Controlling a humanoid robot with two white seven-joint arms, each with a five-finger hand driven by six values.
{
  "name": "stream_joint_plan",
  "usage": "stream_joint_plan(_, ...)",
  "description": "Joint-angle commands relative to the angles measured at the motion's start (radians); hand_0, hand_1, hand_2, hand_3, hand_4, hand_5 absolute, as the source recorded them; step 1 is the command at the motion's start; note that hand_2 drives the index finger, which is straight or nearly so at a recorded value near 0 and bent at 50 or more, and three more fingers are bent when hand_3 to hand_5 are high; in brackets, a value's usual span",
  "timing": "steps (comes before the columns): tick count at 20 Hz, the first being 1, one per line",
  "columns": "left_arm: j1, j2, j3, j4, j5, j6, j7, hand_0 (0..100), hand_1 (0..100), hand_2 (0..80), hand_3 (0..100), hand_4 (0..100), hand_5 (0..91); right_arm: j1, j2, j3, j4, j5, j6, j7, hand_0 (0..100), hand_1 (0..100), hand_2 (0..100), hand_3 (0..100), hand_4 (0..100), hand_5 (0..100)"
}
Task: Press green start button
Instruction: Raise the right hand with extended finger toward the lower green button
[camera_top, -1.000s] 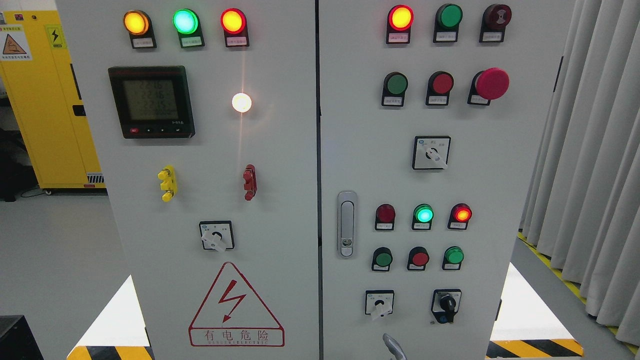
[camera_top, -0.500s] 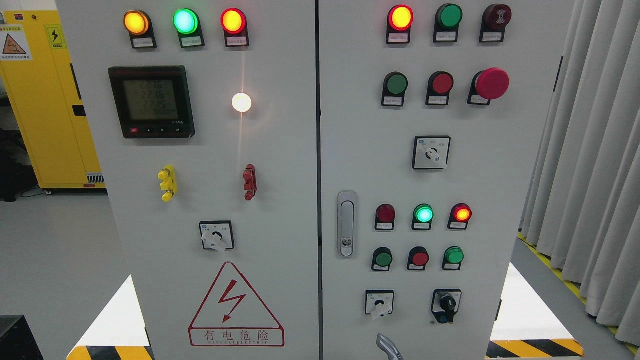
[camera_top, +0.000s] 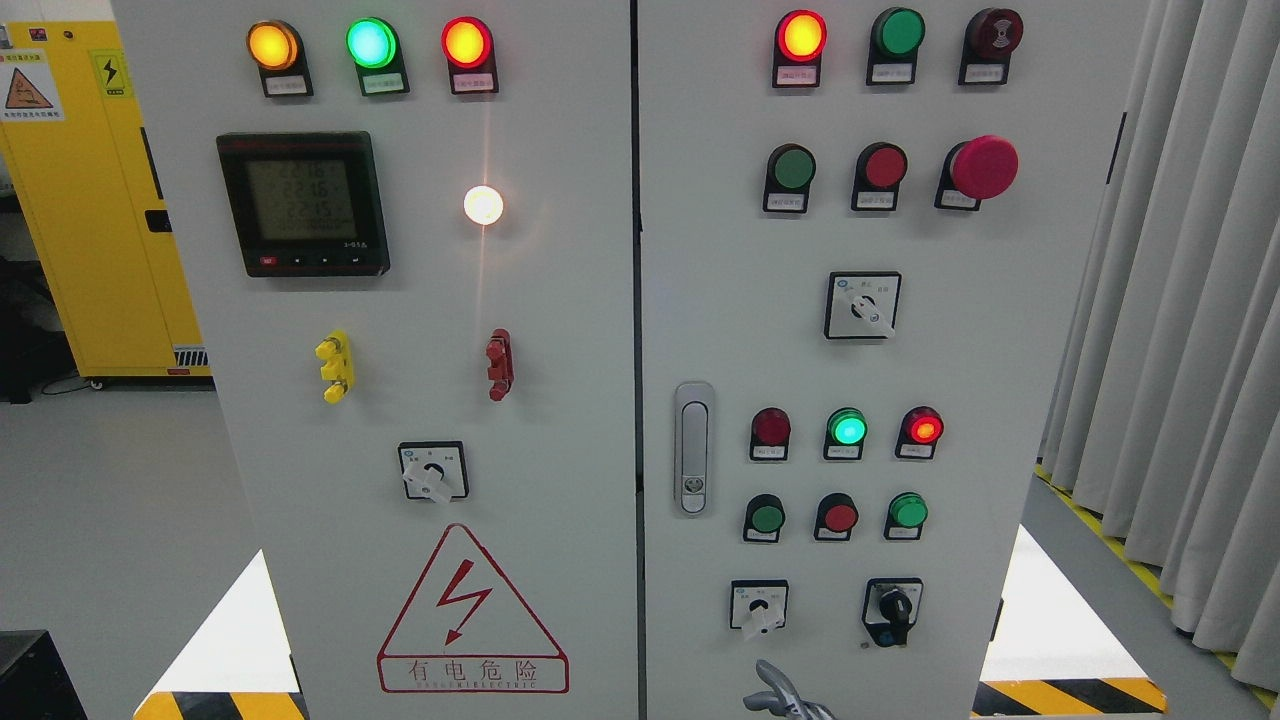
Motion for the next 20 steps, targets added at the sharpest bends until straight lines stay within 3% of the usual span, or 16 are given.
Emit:
stream_joint_plan(1,0.000,0.000,0.000,0.000,0.000,0.000,-0.001,12,56,0.0,0,0,0.0,-0.055,0.001,-0.094,-0.013,0.234,0.008,-0.036,50,86,0,81,84,96)
stream_joint_plan(5,0.000,0.000,-0.001,0.000,0.000,0.000,-0.001,12,56,0.0,0,0,0.0,-0.087,0.002,-0.107,-0.013,0.338,0.031,-0.065,55,90,0,83,86,98)
stream_joint_plan(11,0.000,0.000,0.000,0.000,0.000,0.000,-0.001,12,56,0.0,0,0,0.0,-0.169,0.001,-0.101,0.016,0.424,0.099,-0.065,60,95,0,84,87,100)
stream_joint_plan(20,0.000,0.000,0.000,0.000,0.000,0.000,-0.001,12,56,0.0,0,0,0.0,-0.239,0.001,-0.086,0.065,0.432,0.117,-0.050,62,98,0,86,88,100)
